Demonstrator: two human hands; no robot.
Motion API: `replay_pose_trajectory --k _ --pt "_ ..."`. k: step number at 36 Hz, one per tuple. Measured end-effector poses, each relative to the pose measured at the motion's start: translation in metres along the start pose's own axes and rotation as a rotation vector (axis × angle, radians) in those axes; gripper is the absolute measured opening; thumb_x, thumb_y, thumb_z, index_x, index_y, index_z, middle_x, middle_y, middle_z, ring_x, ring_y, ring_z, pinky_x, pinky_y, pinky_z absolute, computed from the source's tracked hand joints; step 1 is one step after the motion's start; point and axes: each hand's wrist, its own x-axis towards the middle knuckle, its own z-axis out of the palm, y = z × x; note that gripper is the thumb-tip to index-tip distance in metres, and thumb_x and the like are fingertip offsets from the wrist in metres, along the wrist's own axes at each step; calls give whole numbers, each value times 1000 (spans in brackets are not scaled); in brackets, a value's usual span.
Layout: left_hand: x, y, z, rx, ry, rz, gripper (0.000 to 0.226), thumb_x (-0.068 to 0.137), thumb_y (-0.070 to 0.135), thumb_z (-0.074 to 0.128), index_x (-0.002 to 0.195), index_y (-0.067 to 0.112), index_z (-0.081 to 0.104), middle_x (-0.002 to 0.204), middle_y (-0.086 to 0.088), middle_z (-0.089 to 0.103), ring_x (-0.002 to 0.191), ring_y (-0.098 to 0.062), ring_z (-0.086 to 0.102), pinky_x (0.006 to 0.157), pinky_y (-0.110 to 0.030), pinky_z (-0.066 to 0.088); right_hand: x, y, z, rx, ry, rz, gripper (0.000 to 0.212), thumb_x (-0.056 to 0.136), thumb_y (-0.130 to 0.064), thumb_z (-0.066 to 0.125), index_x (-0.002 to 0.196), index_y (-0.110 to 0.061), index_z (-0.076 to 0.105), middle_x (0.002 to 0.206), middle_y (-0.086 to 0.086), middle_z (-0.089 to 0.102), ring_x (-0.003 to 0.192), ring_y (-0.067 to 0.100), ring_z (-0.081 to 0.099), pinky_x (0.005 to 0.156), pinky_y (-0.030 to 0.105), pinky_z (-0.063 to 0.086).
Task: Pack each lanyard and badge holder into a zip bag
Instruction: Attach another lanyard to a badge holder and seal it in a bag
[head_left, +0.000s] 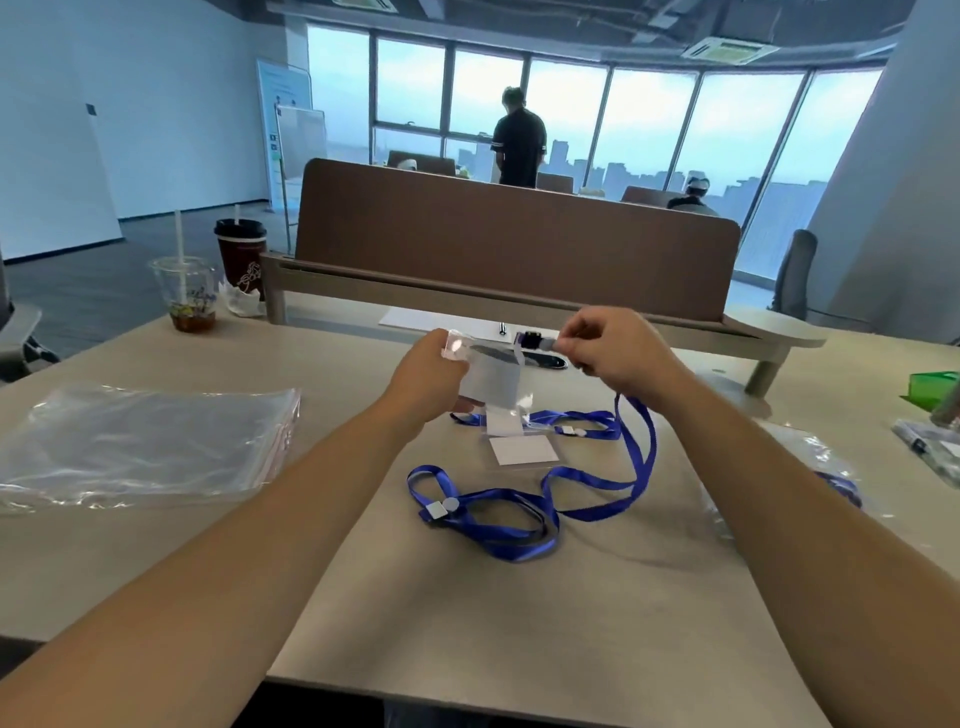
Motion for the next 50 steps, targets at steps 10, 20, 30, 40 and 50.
replay_pose_trajectory --k 10,20,30,40,50 --pt "3 -12 9 33 -111 -77 23 98 9 53 118 20 55 115 -5 55 91 -28 66 76 -45 62 6 16 36 -74 -140 9 3 94 -20 67 95 -21 70 85 -7 65 77 9 59 68 20 48" --pt "2 -17 19 26 -226 -88 24 96 32 61 116 19 55 111 6 50 85 -17 61 60 -27 60 6 19 46 -42 -220 11 5 92 -19 70 96 -20 69 94 -3 67 87 15 62 69 14 46" --pt "1 -17 22 197 -303 -80 50 88 19 73 133 18 52 132 -7 54 79 -16 64 62 -24 59 7 21 51 -21 -221 35 12 90 -20 72 97 -18 63 96 0 65 87 18 61 71 18 48" --pt "5 -17 11 13 -168 -72 24 96 26 62 118 20 55 117 -2 56 88 -17 56 62 -20 50 -1 53 45 645 -152 374 23 104 -22 50 109 -10 70 101 12 75 97 26 72 90 40 57" --pt "19 -17 14 -110 114 -54 16 98 26 59 111 22 51 104 5 53 86 -15 57 68 -23 56 -8 57 67 522 -364 352 26 95 -5 62 121 -8 66 96 13 76 86 26 74 86 38 60"
